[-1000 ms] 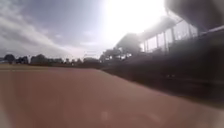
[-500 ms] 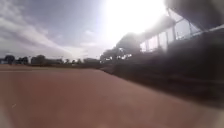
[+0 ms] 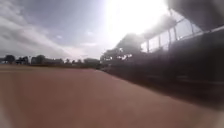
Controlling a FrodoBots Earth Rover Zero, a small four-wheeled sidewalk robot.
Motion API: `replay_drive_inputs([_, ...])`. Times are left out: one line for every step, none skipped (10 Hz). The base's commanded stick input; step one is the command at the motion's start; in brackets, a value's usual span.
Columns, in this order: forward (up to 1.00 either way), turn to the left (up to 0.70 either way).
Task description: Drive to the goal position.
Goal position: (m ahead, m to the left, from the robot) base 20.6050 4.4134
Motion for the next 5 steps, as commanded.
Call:
replay_drive_inputs([0.7,0.0])
replay_drive_inputs([0.7,0.0])
replay_drive_inputs([0.7,0.0])
replay_drive_inputs([0.7,0.0])
replay_drive_inputs([0.7,0.0])
